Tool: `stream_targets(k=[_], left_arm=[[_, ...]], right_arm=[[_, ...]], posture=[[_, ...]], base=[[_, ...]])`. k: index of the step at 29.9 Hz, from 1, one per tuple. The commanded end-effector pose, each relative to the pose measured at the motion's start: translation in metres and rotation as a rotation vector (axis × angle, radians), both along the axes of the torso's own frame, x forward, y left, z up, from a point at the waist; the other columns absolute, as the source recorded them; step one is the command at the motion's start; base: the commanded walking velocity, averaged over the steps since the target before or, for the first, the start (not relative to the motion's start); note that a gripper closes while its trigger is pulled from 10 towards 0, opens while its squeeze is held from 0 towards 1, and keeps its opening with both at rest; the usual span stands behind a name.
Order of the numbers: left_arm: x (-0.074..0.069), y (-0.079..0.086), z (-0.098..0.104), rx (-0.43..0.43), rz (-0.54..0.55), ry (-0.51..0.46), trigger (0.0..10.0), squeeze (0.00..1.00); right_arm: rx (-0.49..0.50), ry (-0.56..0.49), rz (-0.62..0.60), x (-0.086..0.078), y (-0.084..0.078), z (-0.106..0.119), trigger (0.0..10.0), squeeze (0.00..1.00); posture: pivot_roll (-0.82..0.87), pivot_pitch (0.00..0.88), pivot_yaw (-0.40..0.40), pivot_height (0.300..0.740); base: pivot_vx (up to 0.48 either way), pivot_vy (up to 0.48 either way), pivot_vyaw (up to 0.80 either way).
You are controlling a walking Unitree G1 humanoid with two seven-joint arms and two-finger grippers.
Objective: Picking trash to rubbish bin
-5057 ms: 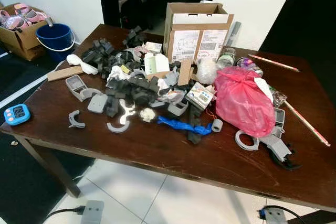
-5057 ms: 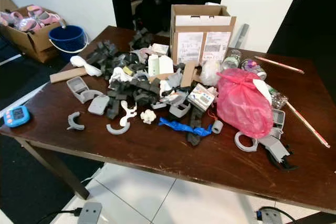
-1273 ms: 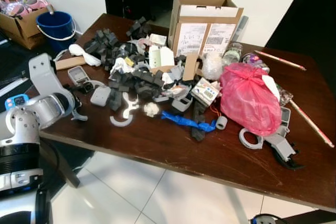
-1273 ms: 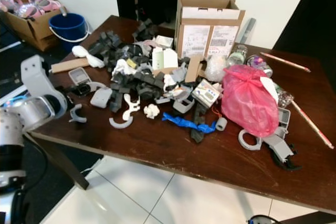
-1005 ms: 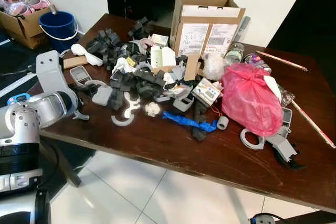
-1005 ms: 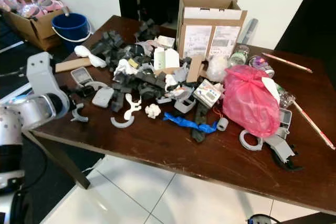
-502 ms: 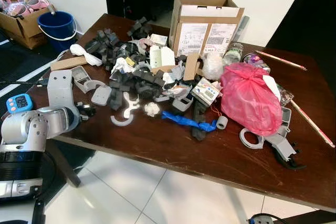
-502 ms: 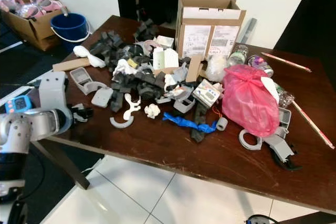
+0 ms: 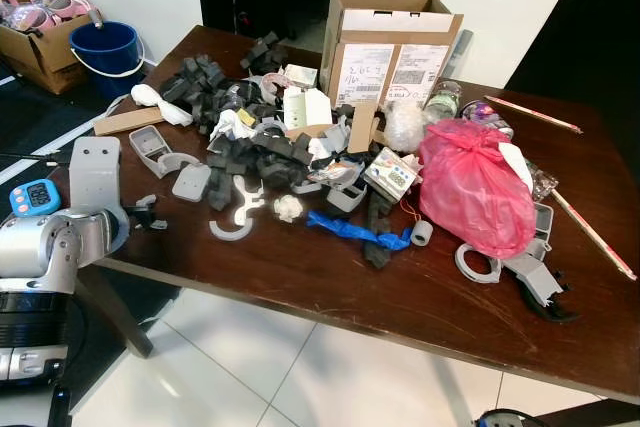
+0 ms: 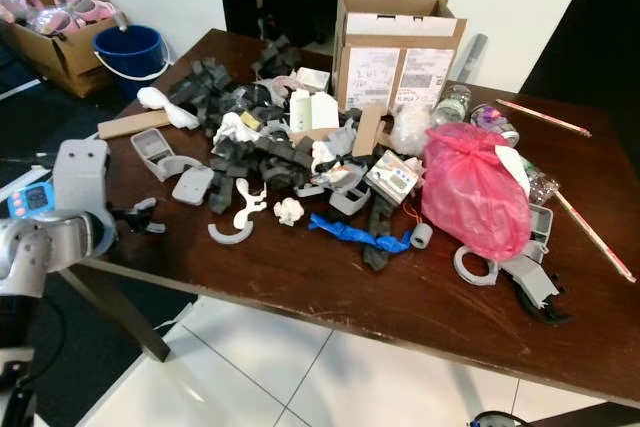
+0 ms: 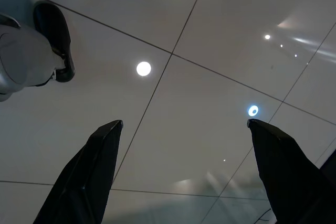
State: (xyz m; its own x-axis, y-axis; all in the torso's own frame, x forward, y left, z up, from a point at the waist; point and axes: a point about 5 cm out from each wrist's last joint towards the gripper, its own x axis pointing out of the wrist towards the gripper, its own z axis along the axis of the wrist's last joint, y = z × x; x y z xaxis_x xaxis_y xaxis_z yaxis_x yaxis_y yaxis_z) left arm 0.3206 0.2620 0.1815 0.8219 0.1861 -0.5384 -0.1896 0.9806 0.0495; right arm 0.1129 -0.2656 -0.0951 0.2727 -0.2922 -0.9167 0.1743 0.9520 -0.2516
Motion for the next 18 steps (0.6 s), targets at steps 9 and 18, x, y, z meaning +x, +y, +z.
stream_targets(k=[9, 18], left_arm=[[0.018, 0.004, -0.003, 0.006, -0.011, -0.069, 10.0, 0.00], [0.024, -0.003, -0.014, -0.021, -0.047, -0.057, 10.0, 0.00]], right_arm=[[-0.012, 0.029, -0.004, -0.011, -0.005, -0.001, 10.0, 0.00], [-0.018, 0.031, -0.008, -0.012, -0.008, -0.001, 10.0, 0.00]], posture=[[0.09, 0.117, -0.067, 0.740], [0.08, 0.119, -0.071, 0.740]], base=[[0.000, 0.000, 0.00], [0.000, 0.000, 0.00]])
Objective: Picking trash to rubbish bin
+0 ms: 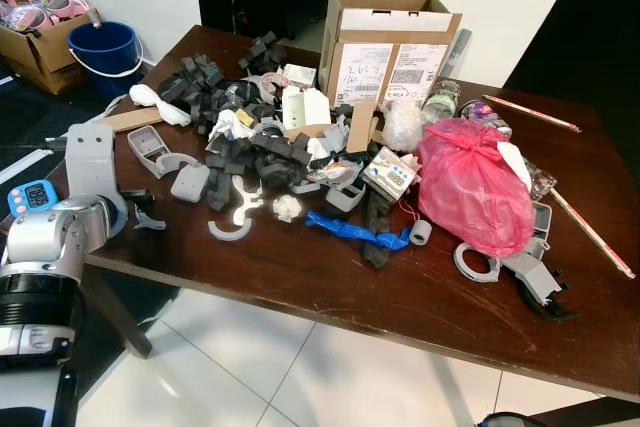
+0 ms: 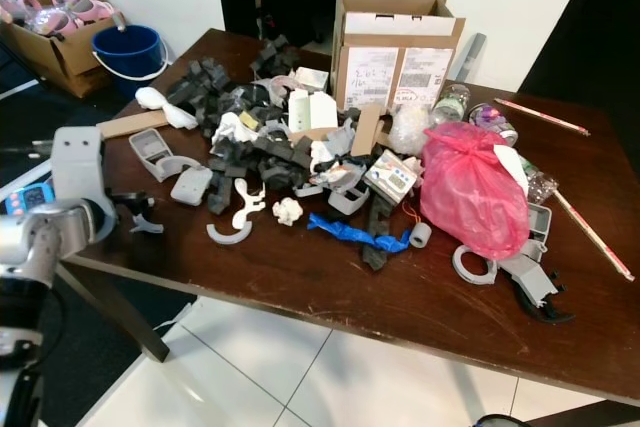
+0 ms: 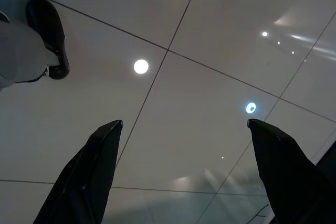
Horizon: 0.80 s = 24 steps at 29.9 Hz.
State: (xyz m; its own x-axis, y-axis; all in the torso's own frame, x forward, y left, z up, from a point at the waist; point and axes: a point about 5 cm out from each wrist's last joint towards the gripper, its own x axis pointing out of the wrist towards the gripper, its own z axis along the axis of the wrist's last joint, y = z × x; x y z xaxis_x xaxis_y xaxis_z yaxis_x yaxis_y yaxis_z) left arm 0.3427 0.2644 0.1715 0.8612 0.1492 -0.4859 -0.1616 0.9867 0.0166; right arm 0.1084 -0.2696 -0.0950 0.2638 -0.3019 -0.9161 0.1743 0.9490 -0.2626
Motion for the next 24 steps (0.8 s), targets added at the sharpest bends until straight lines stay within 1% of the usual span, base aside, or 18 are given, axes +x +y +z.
stream_targets(k=[1, 4, 13, 14, 15, 16, 17, 18, 20, 24], left_arm=[[0.003, -0.006, -0.007, -0.011, -0.022, 0.018, 10.0, 0.00], [0.005, -0.008, -0.013, -0.039, -0.028, 0.026, 10.0, 0.00], [0.007, -0.015, -0.027, -0.065, -0.066, 0.062, 10.0, 0.00], [0.007, -0.018, -0.030, -0.078, -0.086, 0.067, 10.0, 0.00], [0.008, -0.021, -0.033, -0.102, -0.104, 0.069, 8.0, 0.00], [0.008, -0.023, -0.035, -0.115, -0.118, 0.073, 4.3, 0.00], [0.008, -0.023, -0.035, -0.115, -0.118, 0.073, 4.3, 0.00], [0.008, -0.027, -0.039, -0.124, -0.135, 0.079, 0.0, 0.00], [0.008, -0.029, -0.040, -0.127, -0.141, 0.081, 0.0, 0.00], [0.007, -0.040, -0.046, -0.149, -0.179, 0.100, 0.0, 0.00]], right_arm=[[-0.009, 0.022, -0.005, -0.008, -0.004, -0.001, 10.0, 0.00], [-0.011, 0.022, -0.006, -0.008, -0.005, 0.000, 10.0, 0.00], [-0.015, 0.021, -0.002, -0.007, -0.007, 0.000, 10.0, 0.00], [-0.016, 0.022, -0.001, -0.007, -0.007, 0.000, 10.0, 0.00], [-0.017, 0.021, 0.001, -0.007, -0.007, 0.001, 10.0, 0.00], [-0.021, 0.017, -0.003, -0.007, -0.008, 0.001, 10.0, 0.00], [-0.021, 0.017, -0.003, -0.007, -0.008, 0.001, 10.0, 0.00], [-0.023, 0.014, -0.005, -0.006, -0.008, 0.001, 10.0, 0.00], [-0.023, 0.013, -0.005, -0.006, -0.008, 0.001, 10.0, 0.00], [-0.020, 0.011, -0.003, -0.004, -0.008, 0.001, 10.0, 0.00]], posture=[[0.08, 0.119, -0.072, 0.740], [0.08, 0.118, -0.073, 0.740], [0.07, 0.121, -0.077, 0.740], [0.07, 0.122, -0.078, 0.740], [0.07, 0.122, -0.078, 0.740], [0.07, 0.122, -0.081, 0.740], [0.07, 0.122, -0.081, 0.740], [0.07, 0.122, -0.080, 0.740], [0.07, 0.122, -0.080, 0.740], [0.08, 0.120, -0.081, 0.740]], base=[[0.000, 0.000, 0.00], [0.000, 0.000, 0.00], [0.000, 0.000, 0.00], [0.000, 0.000, 0.00], [0.000, 0.000, 0.00], [0.000, 0.000, 0.00], [0.000, 0.000, 0.00], [0.000, 0.000, 0.00], [0.000, 0.000, 0.00], [0.000, 0.000, 0.00]])
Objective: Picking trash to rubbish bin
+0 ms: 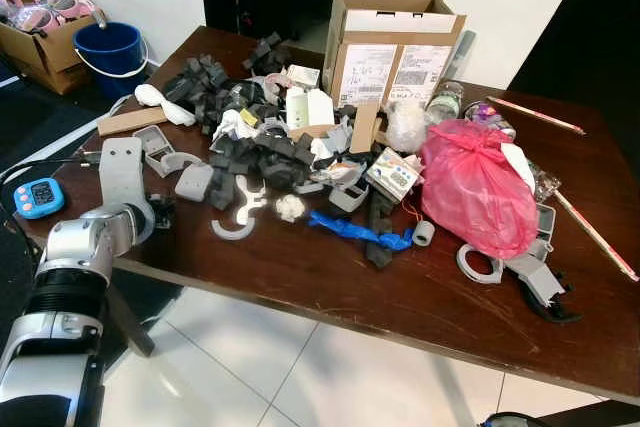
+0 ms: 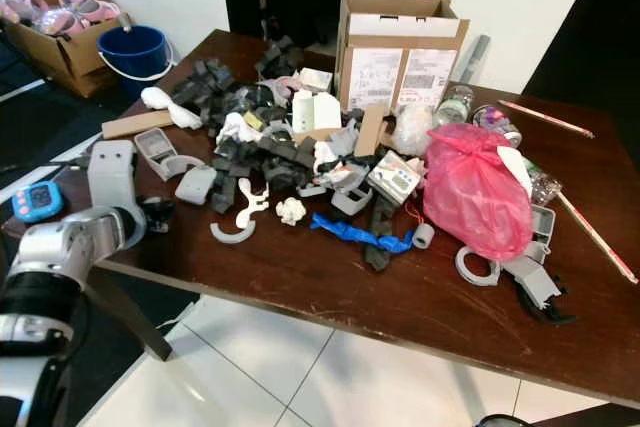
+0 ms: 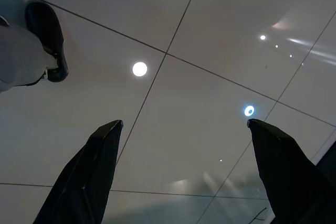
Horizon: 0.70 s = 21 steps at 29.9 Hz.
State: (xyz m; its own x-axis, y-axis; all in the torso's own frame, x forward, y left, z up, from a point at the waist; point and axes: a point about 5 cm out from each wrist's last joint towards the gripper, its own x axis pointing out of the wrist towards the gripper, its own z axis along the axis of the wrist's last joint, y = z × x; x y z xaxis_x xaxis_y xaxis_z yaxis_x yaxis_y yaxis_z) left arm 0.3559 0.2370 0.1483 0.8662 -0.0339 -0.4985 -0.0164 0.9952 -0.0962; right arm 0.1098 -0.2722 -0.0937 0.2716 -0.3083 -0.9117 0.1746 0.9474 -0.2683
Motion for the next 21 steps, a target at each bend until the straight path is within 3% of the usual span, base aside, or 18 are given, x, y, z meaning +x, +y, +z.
stream_targets(k=[1, 11, 12, 16, 18, 19, 20, 21], left_arm=[[-0.006, -0.013, -0.022, -0.029, -0.038, 0.094, 0.0, 0.00], [-0.014, -0.023, -0.040, -0.087, -0.076, 0.178, 0.0, 0.00], [-0.015, -0.030, -0.043, -0.122, -0.103, 0.178, 0.0, 0.00], [-0.015, -0.040, -0.040, -0.169, -0.166, 0.146, 0.0, 0.00], [-0.017, -0.063, -0.024, -0.270, -0.330, 0.031, 0.0, 0.00], [-0.017, -0.063, -0.024, -0.270, -0.330, 0.031, 0.0, 0.00], [-0.020, -0.073, -0.012, -0.325, -0.428, -0.050, 2.0, 0.00], [-0.020, -0.073, -0.012, -0.325, -0.428, -0.050, 2.0, 0.00]], right_arm=[[-0.013, 0.019, -0.005, -0.006, -0.005, 0.000, 10.0, 0.00], [-0.016, 0.020, 0.004, -0.003, -0.005, 0.001, 10.0, 0.00], [-0.016, 0.019, 0.006, -0.002, -0.005, 0.001, 10.0, 0.00], [-0.016, 0.019, 0.008, -0.002, -0.005, 0.001, 10.0, 0.00], [-0.016, 0.017, 0.010, -0.001, -0.004, 0.001, 10.0, 0.00], [-0.016, 0.017, 0.010, -0.001, -0.004, 0.001, 10.0, 0.00], [-0.015, 0.016, 0.011, 0.000, -0.004, 0.001, 10.0, 0.00], [-0.015, 0.016, 0.011, 0.000, -0.004, 0.001, 10.0, 0.00]], posture=[[0.08, 0.120, -0.081, 0.740], [0.08, 0.108, -0.083, 0.740], [0.08, 0.105, -0.083, 0.740], [0.08, 0.102, -0.083, 0.740], [0.09, 0.098, -0.081, 0.740], [0.09, 0.098, -0.081, 0.740], [0.09, 0.095, -0.080, 0.740], [0.09, 0.095, -0.080, 0.740]], base=[[0.000, 0.000, 0.00], [0.000, 0.000, 0.00], [0.000, 0.000, 0.00], [0.000, 0.000, 0.00], [0.000, 0.000, 0.00], [0.000, 0.000, 0.00], [0.000, 0.000, 0.00], [0.000, 0.000, 0.00]])
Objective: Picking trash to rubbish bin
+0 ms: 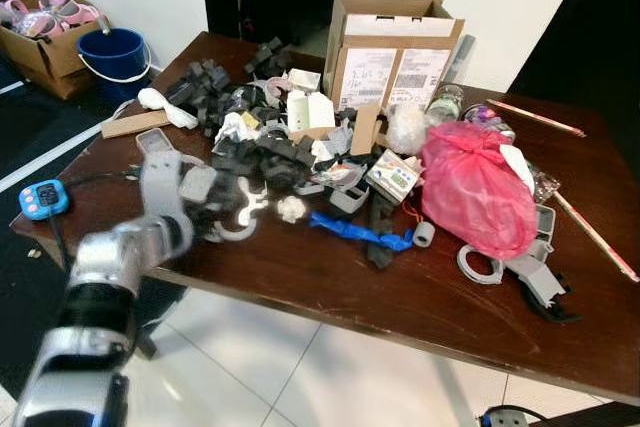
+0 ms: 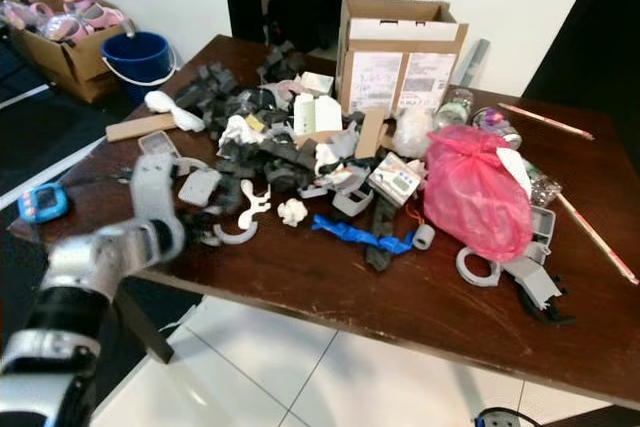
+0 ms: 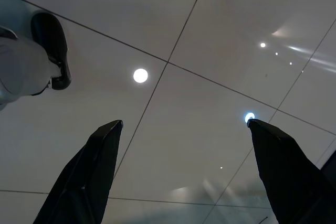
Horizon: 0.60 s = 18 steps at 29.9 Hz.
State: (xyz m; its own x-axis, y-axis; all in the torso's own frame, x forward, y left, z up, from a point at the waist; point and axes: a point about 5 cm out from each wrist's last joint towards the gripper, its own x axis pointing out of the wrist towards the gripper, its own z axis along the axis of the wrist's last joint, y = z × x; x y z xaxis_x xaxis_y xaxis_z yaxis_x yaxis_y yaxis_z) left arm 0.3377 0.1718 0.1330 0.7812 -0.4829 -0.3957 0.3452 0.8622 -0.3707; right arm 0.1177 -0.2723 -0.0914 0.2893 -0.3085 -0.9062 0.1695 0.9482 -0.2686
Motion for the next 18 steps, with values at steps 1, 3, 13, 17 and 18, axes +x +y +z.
stream_targets(k=[1, 3, 13, 17, 18], left_arm=[[-0.010, -0.018, 0.017, -0.098, -0.156, -0.105, 7.7, 0.00], [-0.018, -0.024, 0.030, -0.146, -0.229, -0.170, 10.0, 0.00], [-0.041, -0.032, 0.075, -0.135, -0.396, -0.394, 10.0, 0.00], [-0.055, -0.039, 0.086, -0.126, -0.491, -0.462, 10.0, 0.00], [-0.055, -0.039, 0.086, -0.126, -0.491, -0.462, 10.0, 0.00]], right_arm=[[-0.010, 0.031, 0.001, -0.008, -0.003, -0.001, 10.0, 0.00], [-0.008, 0.029, 0.000, -0.007, -0.002, -0.001, 10.0, 0.00], [0.005, 0.026, -0.005, -0.006, 0.002, -0.002, 10.0, 0.00], [0.009, 0.029, -0.005, -0.007, 0.004, -0.003, 10.0, 0.00], [0.009, 0.029, -0.005, -0.007, 0.004, -0.003, 10.0, 0.00]], posture=[[0.09, 0.096, -0.078, 0.740], [0.09, 0.096, -0.075, 0.740], [0.10, 0.097, -0.070, 0.740], [0.10, 0.097, -0.068, 0.740], [0.10, 0.097, -0.068, 0.740]], base=[[0.000, 0.000, 0.00], [0.000, 0.000, 0.00], [0.000, 0.000, 0.00], [0.000, 0.000, 0.00], [0.000, 0.000, 0.00]])
